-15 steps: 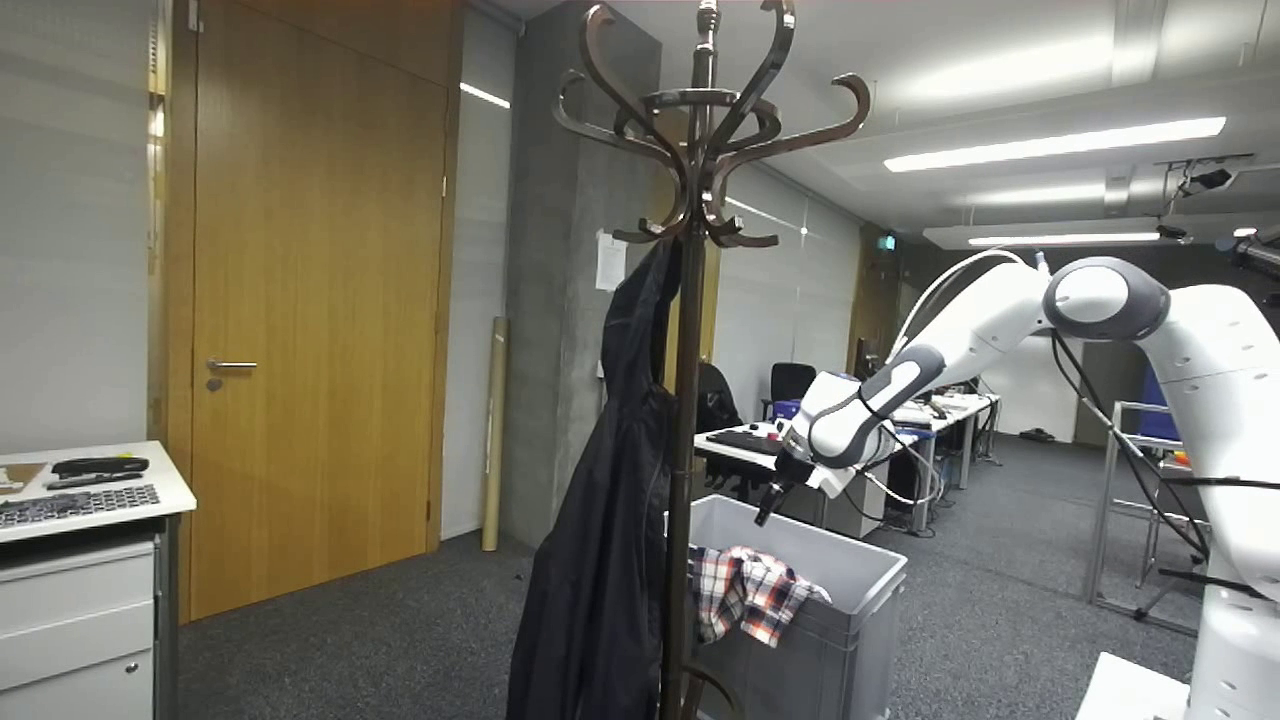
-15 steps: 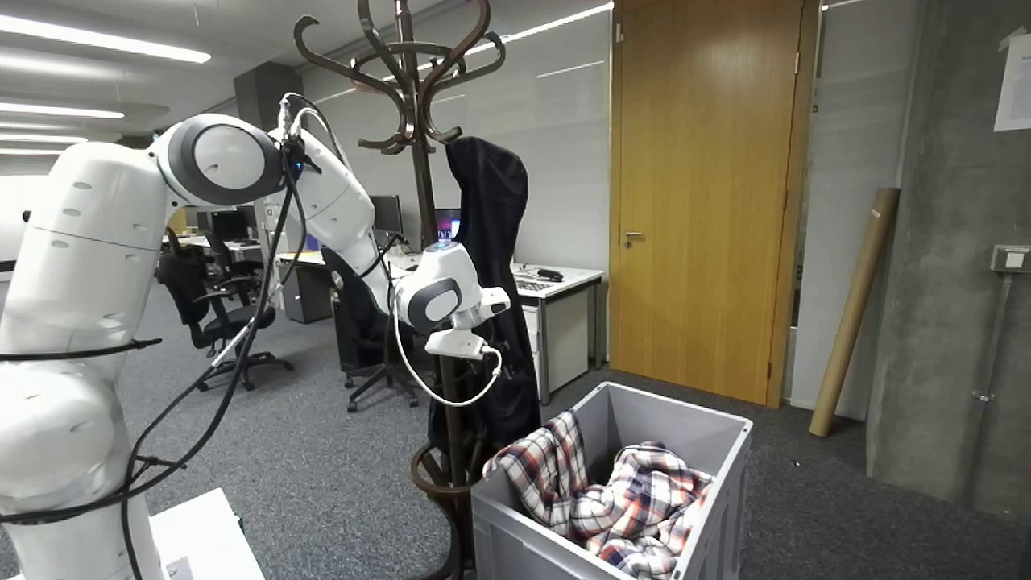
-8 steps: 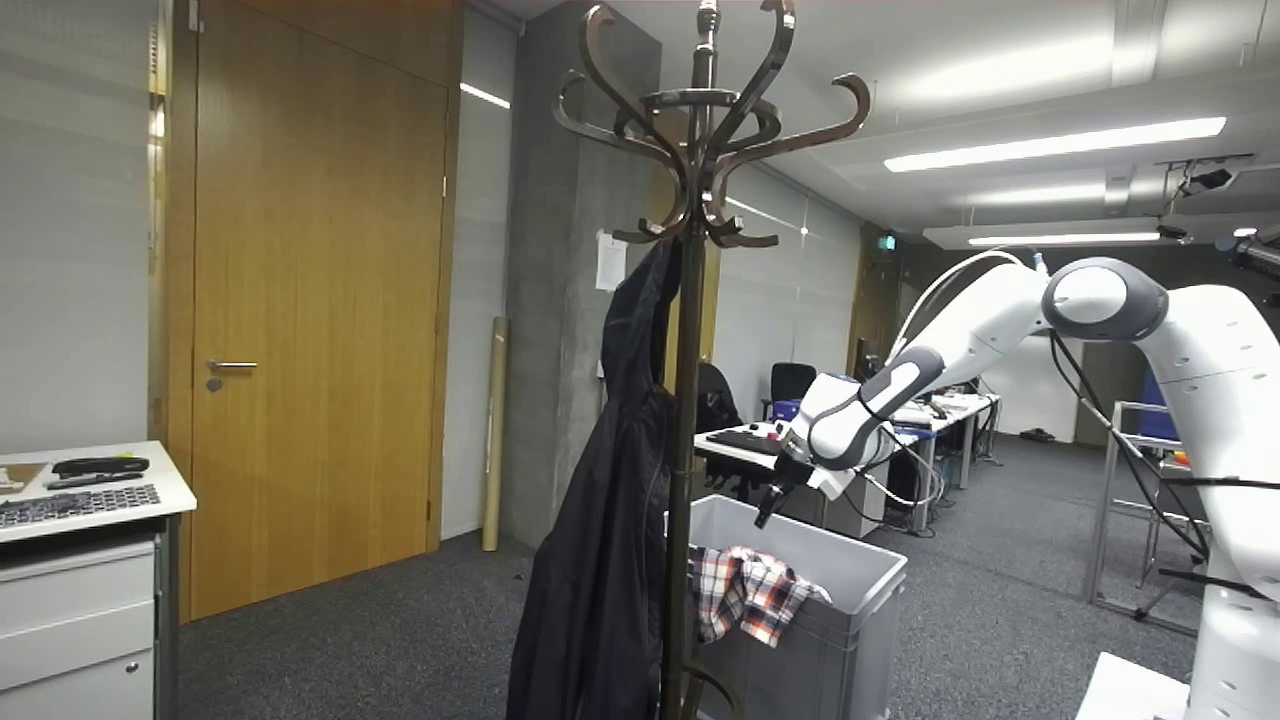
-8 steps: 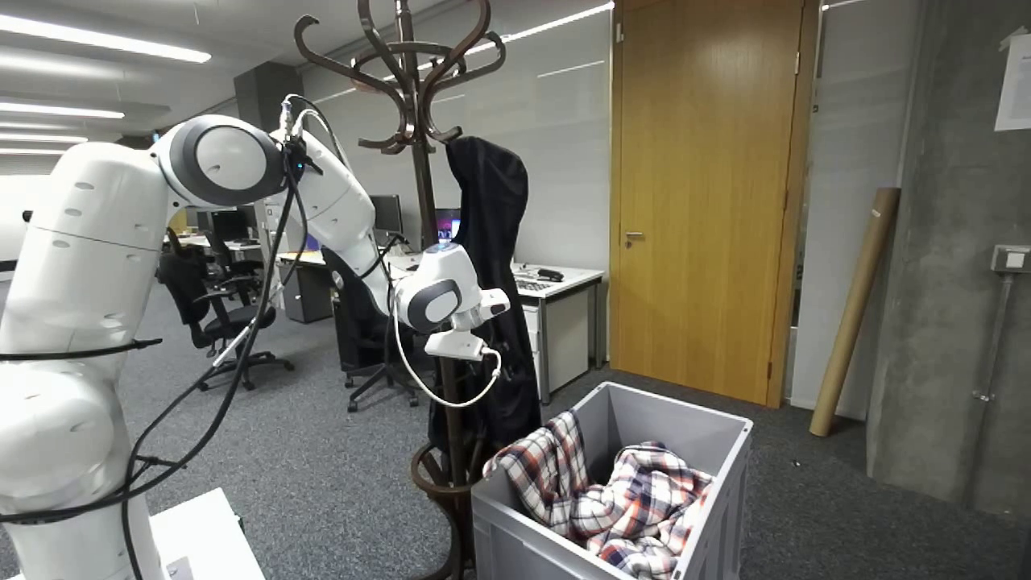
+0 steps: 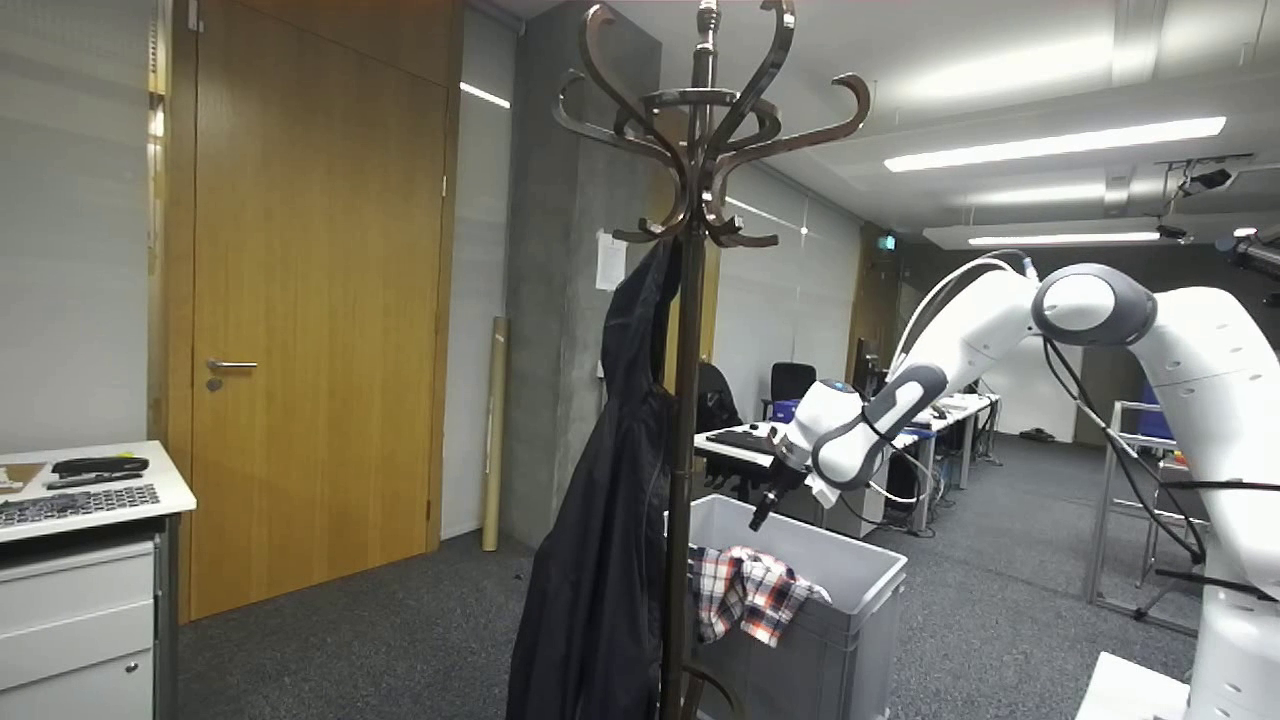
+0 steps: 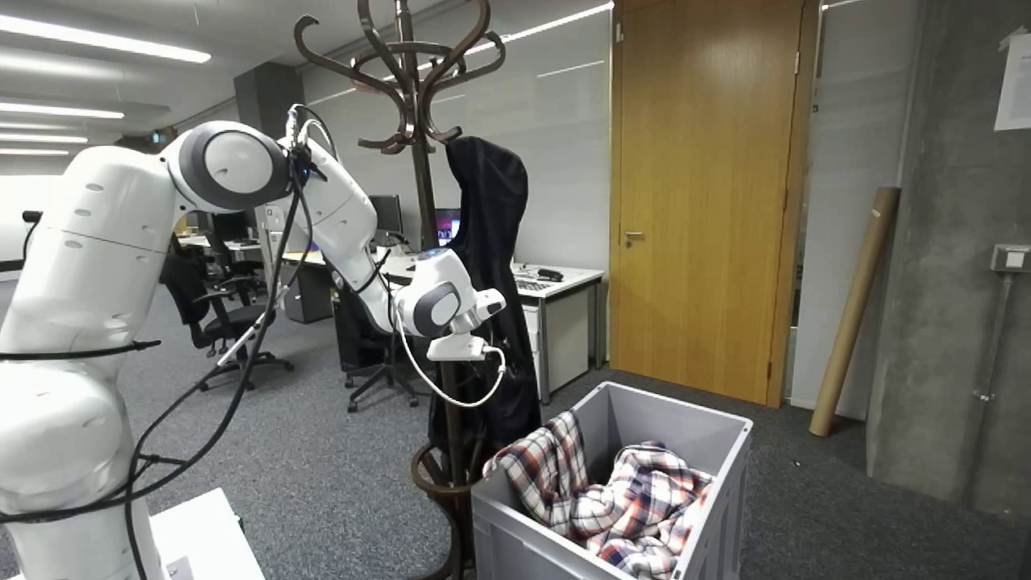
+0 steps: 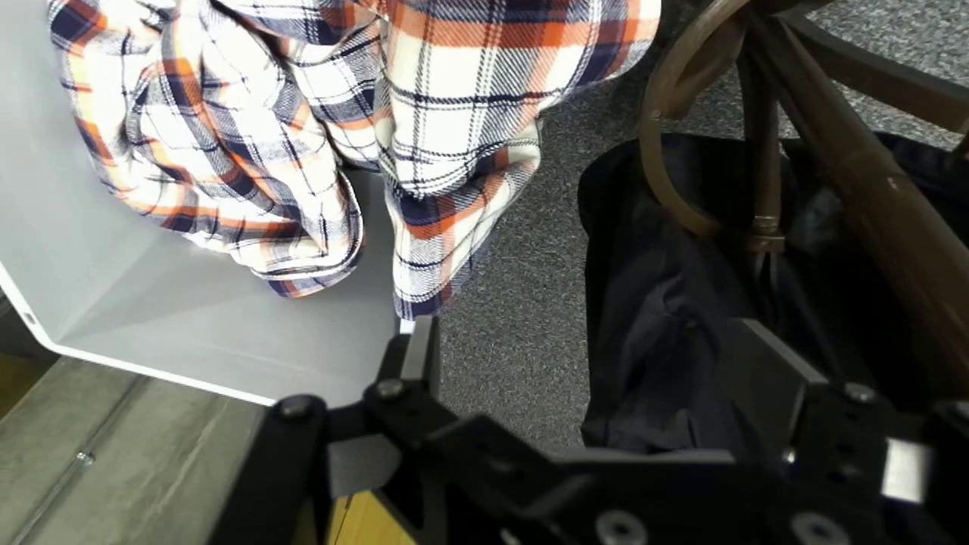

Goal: Put the hanging parts of the object in the basin

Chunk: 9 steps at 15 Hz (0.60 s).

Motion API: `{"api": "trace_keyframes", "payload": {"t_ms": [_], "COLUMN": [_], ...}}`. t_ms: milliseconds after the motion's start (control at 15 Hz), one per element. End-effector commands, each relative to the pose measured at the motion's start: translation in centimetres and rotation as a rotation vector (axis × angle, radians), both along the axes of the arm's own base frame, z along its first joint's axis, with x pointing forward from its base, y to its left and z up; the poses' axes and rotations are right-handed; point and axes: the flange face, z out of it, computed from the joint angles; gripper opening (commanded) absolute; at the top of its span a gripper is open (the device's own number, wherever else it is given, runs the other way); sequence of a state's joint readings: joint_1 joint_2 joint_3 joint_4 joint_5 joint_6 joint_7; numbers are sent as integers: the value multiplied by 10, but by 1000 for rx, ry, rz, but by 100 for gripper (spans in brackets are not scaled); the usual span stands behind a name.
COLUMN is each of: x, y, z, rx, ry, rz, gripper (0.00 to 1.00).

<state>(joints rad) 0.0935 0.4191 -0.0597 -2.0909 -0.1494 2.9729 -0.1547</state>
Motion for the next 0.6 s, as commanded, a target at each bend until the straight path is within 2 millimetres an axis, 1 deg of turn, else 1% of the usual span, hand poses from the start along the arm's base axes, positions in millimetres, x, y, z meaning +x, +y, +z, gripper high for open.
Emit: {"api": "trace_keyframes", "payload": {"t_ms": [0, 267, 533], "x": [13, 18, 26], "y": [15, 36, 52], "z": [-16, -37, -53], "rx": [-76, -142, -199], "ry": [-26, 0, 10], "rz": [43, 194, 390], "gripper": [100, 100, 100]}}
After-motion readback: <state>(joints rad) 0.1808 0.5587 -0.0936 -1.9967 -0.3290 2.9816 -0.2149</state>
